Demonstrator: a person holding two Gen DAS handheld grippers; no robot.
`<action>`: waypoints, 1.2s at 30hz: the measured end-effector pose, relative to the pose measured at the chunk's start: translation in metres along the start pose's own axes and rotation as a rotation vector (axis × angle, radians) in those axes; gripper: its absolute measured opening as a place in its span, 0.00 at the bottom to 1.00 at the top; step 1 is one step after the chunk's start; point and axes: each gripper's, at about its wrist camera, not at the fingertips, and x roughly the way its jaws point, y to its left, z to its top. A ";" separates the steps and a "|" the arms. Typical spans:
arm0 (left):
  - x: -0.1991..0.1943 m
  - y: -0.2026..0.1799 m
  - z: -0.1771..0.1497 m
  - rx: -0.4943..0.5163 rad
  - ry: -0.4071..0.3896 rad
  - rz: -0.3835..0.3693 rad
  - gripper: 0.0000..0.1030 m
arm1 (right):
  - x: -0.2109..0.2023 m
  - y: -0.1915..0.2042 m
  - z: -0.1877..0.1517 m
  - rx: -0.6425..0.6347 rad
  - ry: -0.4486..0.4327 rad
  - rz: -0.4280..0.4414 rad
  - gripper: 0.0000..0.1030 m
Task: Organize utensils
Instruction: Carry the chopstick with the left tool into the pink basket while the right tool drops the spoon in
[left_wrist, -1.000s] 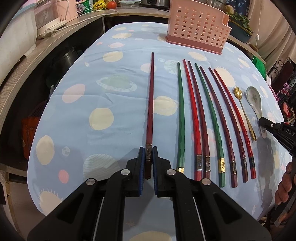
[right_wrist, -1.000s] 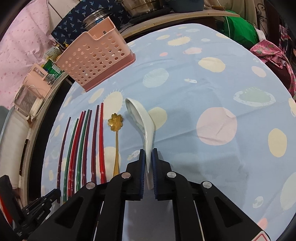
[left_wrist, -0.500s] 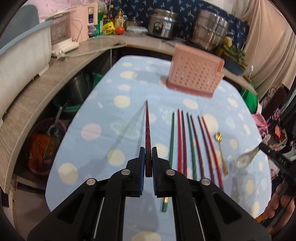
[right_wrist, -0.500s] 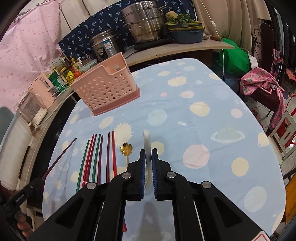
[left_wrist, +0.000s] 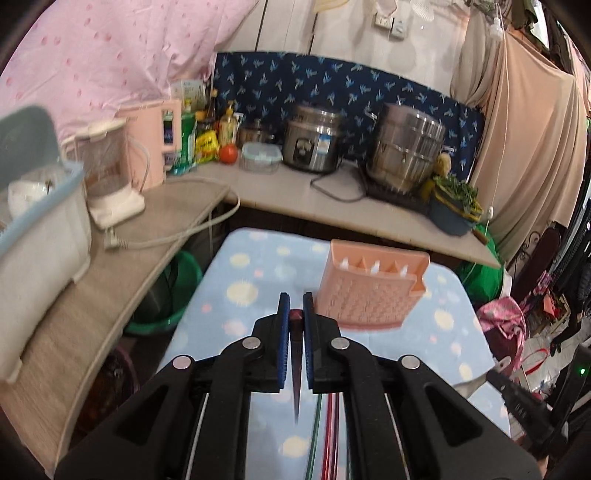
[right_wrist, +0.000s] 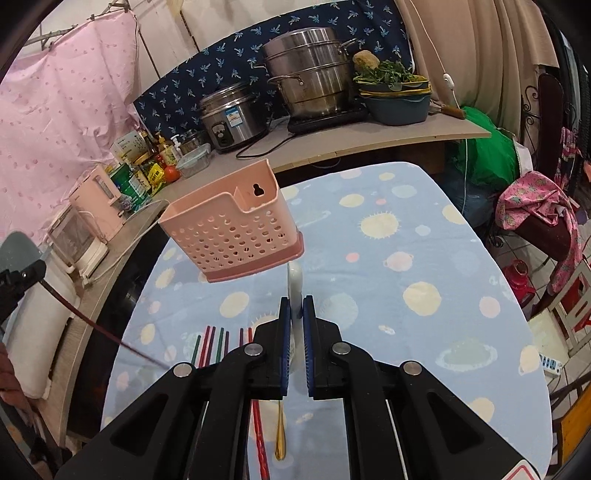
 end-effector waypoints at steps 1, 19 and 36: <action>0.001 -0.002 0.009 0.000 -0.014 0.001 0.07 | 0.003 0.002 0.006 0.001 -0.004 0.008 0.07; 0.013 -0.044 0.153 -0.048 -0.298 -0.087 0.07 | 0.071 0.049 0.133 -0.039 -0.126 0.041 0.07; 0.124 -0.036 0.119 -0.067 -0.124 -0.048 0.07 | 0.150 0.038 0.128 -0.051 -0.018 -0.020 0.07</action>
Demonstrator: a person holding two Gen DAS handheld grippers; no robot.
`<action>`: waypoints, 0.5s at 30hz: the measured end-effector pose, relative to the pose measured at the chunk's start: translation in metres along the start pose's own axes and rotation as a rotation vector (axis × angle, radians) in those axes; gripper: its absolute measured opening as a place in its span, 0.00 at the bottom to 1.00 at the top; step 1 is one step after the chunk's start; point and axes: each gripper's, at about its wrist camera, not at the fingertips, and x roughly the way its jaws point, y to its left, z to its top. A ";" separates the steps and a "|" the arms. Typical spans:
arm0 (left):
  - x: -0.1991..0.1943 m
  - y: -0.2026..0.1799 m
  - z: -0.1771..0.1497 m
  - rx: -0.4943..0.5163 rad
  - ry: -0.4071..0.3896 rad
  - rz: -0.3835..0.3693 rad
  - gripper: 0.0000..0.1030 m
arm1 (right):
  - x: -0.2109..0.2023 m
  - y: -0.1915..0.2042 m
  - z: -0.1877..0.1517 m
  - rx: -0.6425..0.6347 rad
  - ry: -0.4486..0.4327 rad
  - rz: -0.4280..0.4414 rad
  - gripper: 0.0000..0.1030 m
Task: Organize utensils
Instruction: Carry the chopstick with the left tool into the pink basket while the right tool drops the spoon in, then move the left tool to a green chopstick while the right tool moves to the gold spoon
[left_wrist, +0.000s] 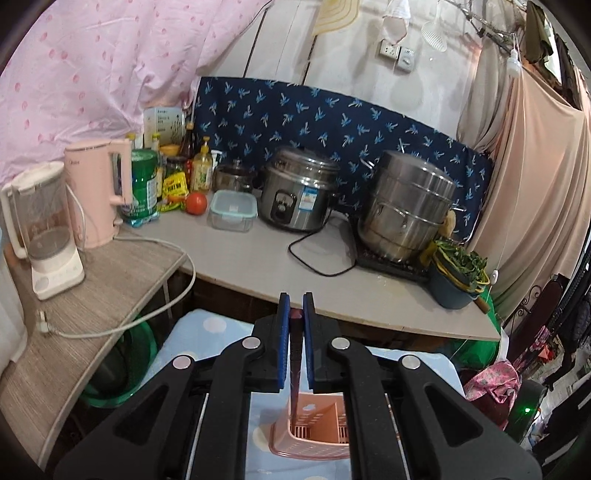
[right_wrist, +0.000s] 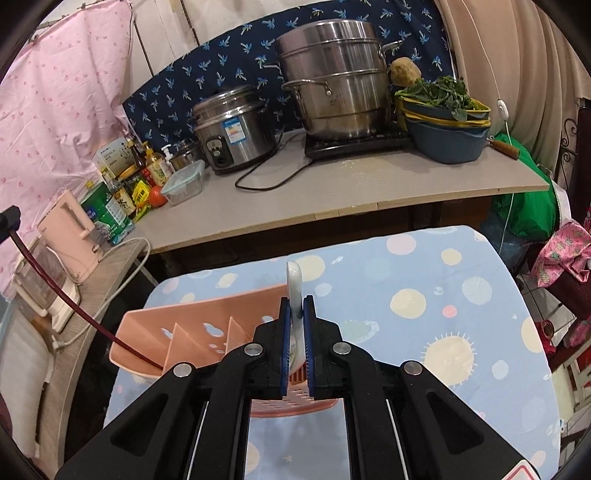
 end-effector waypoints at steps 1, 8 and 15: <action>0.002 0.002 -0.003 -0.006 0.002 0.003 0.07 | 0.000 -0.001 -0.002 -0.002 -0.006 -0.006 0.08; -0.005 0.011 -0.015 -0.009 0.001 0.048 0.30 | -0.018 -0.006 -0.005 0.025 -0.018 -0.003 0.10; -0.028 0.015 -0.036 0.034 0.027 0.073 0.35 | -0.054 -0.007 -0.028 0.017 -0.013 0.027 0.14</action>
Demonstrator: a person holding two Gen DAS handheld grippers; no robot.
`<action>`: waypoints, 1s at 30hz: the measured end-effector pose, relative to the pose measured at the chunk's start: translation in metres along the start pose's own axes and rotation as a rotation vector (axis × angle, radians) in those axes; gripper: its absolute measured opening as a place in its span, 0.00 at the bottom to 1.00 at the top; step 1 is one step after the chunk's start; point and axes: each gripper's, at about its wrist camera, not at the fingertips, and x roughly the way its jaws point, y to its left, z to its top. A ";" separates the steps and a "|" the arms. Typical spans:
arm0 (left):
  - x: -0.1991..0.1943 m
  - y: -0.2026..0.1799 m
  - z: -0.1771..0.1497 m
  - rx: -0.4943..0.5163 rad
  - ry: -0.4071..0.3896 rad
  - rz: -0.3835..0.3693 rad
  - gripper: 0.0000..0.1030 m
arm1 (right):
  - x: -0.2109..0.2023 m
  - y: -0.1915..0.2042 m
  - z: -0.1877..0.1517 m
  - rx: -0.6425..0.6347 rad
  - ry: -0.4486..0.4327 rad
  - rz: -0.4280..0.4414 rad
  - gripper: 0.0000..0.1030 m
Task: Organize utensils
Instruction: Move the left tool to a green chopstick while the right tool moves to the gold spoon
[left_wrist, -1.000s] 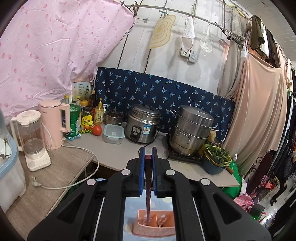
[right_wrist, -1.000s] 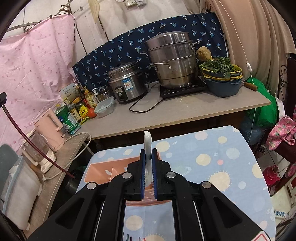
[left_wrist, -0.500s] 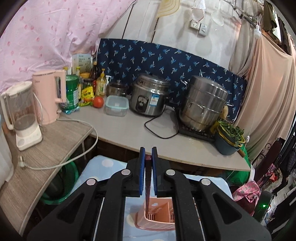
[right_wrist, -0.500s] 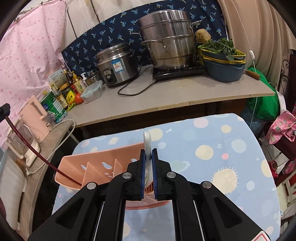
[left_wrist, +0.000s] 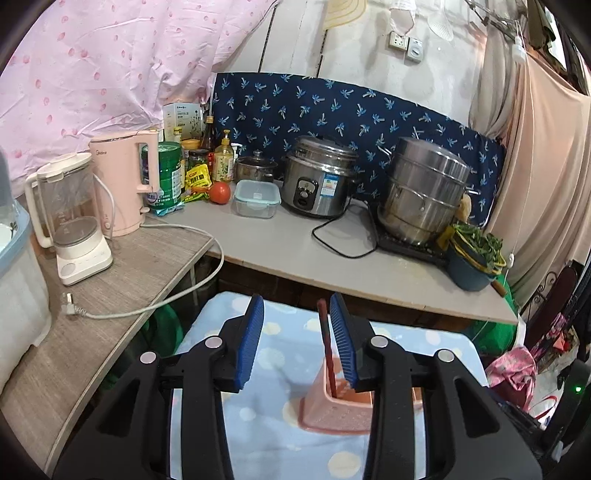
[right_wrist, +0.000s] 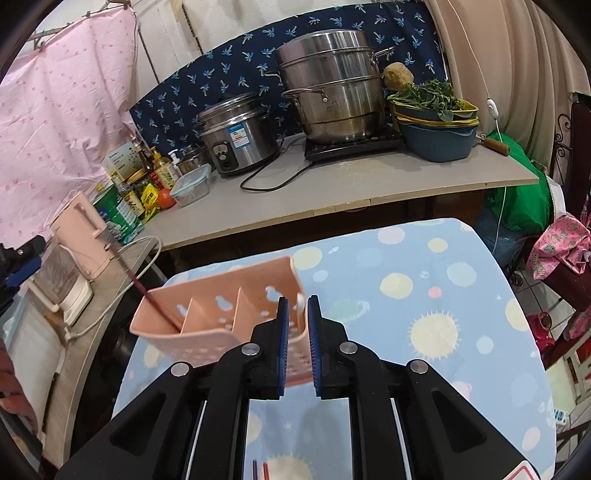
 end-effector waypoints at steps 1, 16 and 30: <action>-0.003 0.002 -0.004 0.004 0.008 -0.001 0.35 | -0.006 -0.001 -0.006 0.004 0.005 0.006 0.16; -0.050 0.017 -0.126 0.069 0.193 -0.004 0.35 | -0.070 -0.005 -0.130 -0.048 0.116 -0.022 0.17; -0.062 0.040 -0.226 0.082 0.375 0.029 0.35 | -0.067 -0.013 -0.220 -0.052 0.268 -0.039 0.17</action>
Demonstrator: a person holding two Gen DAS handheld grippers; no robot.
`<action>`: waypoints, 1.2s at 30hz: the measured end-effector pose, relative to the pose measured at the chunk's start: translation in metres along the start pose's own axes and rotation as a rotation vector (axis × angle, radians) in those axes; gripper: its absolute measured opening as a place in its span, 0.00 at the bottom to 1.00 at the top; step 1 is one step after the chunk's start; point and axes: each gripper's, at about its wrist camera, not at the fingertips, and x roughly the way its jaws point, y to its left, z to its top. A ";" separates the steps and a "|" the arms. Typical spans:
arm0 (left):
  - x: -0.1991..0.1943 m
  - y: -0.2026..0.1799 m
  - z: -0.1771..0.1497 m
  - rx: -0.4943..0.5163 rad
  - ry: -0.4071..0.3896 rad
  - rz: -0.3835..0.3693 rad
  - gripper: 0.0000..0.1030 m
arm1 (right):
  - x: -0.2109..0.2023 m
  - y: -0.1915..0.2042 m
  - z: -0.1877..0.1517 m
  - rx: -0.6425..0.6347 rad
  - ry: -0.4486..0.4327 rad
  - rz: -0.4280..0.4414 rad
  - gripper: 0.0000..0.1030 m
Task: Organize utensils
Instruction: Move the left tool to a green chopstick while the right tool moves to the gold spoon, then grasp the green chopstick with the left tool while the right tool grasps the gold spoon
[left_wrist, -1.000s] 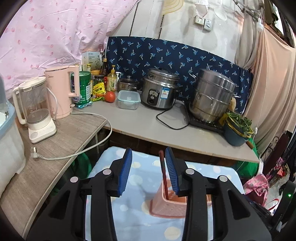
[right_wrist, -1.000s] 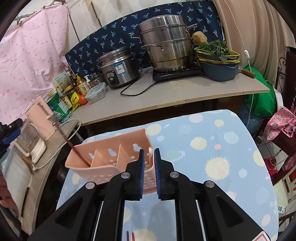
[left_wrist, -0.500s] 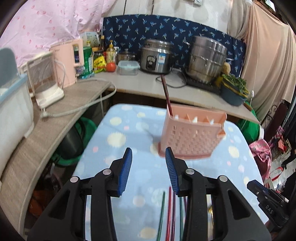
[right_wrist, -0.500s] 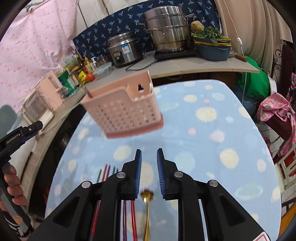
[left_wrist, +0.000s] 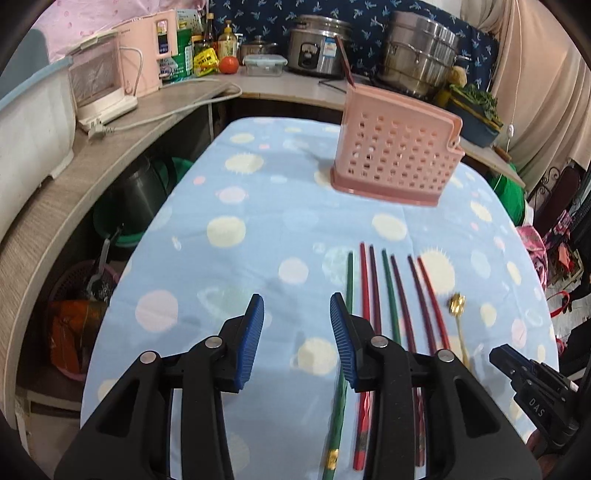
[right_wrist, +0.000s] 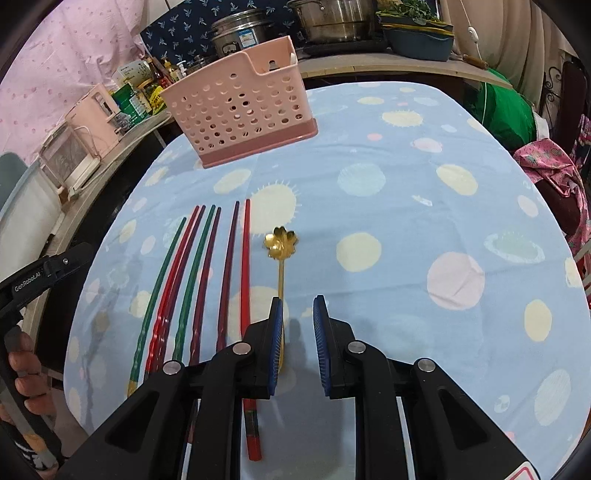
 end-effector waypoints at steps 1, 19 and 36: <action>0.000 0.000 -0.005 0.001 0.006 -0.001 0.35 | 0.001 0.001 -0.002 -0.001 0.006 0.002 0.17; -0.003 0.002 -0.057 0.000 0.102 -0.022 0.35 | 0.016 0.013 -0.018 -0.048 0.031 0.000 0.17; -0.004 -0.004 -0.088 0.015 0.163 -0.058 0.36 | 0.008 0.008 -0.031 -0.042 0.011 -0.014 0.03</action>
